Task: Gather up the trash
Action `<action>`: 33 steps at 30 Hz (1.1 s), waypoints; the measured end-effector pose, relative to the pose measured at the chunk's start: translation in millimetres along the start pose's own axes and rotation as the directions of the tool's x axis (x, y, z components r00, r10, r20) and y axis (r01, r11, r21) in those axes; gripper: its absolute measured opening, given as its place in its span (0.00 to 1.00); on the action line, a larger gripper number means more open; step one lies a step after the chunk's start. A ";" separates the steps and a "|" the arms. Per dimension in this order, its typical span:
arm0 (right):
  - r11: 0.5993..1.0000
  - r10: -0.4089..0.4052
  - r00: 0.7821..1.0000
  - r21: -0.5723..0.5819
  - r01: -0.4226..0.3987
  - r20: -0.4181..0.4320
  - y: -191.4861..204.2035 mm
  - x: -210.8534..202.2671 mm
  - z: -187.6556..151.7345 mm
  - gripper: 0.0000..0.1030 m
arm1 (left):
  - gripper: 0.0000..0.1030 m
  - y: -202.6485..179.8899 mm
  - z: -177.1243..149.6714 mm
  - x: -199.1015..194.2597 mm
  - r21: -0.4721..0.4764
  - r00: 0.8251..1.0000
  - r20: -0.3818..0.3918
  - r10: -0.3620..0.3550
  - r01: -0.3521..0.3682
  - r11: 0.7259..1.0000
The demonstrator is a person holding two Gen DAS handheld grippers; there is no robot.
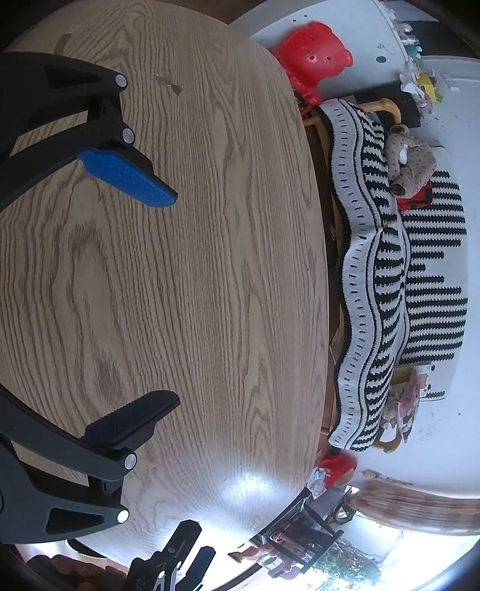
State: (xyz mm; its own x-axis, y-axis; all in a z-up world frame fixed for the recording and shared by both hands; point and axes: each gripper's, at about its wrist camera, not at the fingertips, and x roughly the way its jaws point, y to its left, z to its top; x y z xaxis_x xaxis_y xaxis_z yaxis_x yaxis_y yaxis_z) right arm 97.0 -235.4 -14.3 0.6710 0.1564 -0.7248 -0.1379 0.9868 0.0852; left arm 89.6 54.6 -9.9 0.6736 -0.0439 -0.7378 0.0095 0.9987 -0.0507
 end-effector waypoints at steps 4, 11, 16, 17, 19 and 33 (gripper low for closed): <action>1.000 -0.002 1.000 0.003 0.002 -0.001 -0.9 -0.9 0.1 0.93 | 0.94 -2.2 -0.6 -0.6 0.004 1.000 0.000 0.000 0.000 1.000; 1.000 -0.003 1.000 0.007 0.003 0.000 -2.6 -3.1 -0.6 0.93 | 0.94 -3.9 -0.9 -0.8 0.005 1.000 -0.001 0.001 -0.001 1.000; 1.000 -0.004 1.000 0.006 0.004 0.000 -2.8 -3.2 -0.6 0.93 | 0.94 -3.6 -0.9 -0.5 0.003 1.000 -0.002 0.001 -0.001 1.000; 1.000 -0.004 1.000 0.006 0.004 0.000 -2.9 -3.4 -0.6 0.93 | 0.94 -3.6 -0.9 -0.5 0.003 1.000 -0.002 0.000 0.000 1.000; 1.000 -0.004 1.000 0.006 0.004 -0.001 -4.0 -4.1 -1.0 0.93 | 0.94 -2.9 -0.9 0.0 0.003 1.000 -0.004 0.001 -0.001 1.000; 1.000 -0.008 1.000 0.005 0.008 -0.001 -3.7 -4.8 -1.9 0.93 | 0.94 -2.5 0.3 -0.9 0.002 1.000 -0.004 0.002 -0.002 1.000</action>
State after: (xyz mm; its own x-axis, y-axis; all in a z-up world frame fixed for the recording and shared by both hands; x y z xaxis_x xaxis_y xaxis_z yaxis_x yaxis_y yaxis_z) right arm 92.9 -239.9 -12.5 0.6710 0.1485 -0.7264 -0.1287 0.9882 0.0832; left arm 89.3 52.2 -8.9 0.6710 -0.0421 -0.7403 0.0101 0.9988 -0.0476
